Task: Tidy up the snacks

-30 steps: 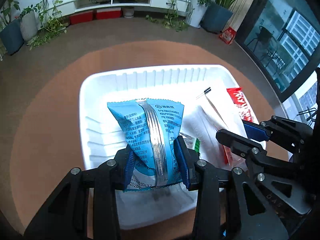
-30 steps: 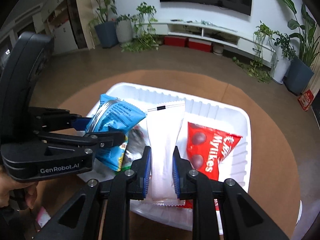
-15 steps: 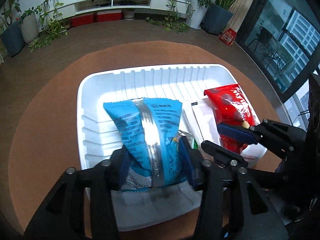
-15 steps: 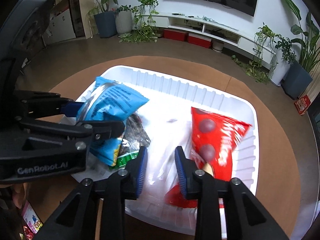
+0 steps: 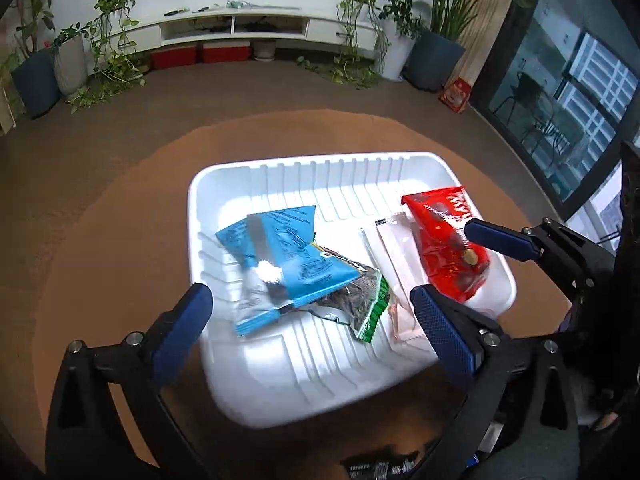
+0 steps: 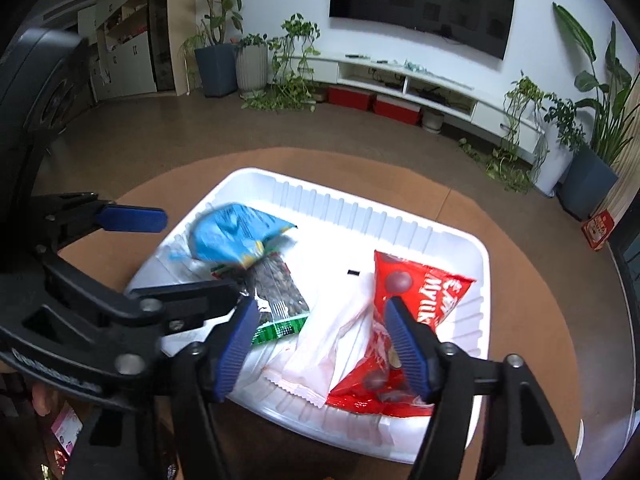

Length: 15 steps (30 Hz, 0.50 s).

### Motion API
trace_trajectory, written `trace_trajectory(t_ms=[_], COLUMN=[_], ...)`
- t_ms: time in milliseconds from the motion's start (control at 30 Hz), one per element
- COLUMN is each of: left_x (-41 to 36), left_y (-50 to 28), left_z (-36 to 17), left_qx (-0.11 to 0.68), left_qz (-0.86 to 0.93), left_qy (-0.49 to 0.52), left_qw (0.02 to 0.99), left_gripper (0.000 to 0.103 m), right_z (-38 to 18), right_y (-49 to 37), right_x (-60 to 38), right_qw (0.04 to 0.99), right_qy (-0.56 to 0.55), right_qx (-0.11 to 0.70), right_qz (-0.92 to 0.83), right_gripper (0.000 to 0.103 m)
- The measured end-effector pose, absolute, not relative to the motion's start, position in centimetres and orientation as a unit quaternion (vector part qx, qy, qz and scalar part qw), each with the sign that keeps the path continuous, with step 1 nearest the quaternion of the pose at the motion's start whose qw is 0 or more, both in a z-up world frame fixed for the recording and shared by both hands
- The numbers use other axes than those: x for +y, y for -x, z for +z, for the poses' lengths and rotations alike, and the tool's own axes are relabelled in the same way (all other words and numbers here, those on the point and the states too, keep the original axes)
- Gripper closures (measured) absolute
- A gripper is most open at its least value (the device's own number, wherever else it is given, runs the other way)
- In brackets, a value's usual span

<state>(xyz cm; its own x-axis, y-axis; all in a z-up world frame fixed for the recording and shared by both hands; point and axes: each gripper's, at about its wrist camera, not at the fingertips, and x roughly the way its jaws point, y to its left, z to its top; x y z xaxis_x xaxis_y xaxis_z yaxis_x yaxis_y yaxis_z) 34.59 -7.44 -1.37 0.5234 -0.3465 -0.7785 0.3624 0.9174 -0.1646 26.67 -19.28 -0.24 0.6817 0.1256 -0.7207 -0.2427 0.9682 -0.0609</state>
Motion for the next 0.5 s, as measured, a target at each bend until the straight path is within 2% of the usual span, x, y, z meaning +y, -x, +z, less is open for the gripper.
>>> trace_trajectory(t_ms=[267,500], left_x=[-3.1,-0.7], left_y=[-27.8,-19.4], left_z=[2.7,0.8], left_qx=[0.405,0.440], left_qz=[-0.174,-0.174], left_qy=[-0.005,0.040], left_qw=[0.898,0.880], left_gripper=[0.000,0.000], right_z=[2.9,4.5], right_y=[-22.7,-13.4], right_x=[-21.6,-24.4], right_qw=[0.928,0.939], right_qy=[0.048,-0.033], right_qx=[0.360,0.336], right_qz=[0.084,0.070], right_gripper=[0.031,0.031])
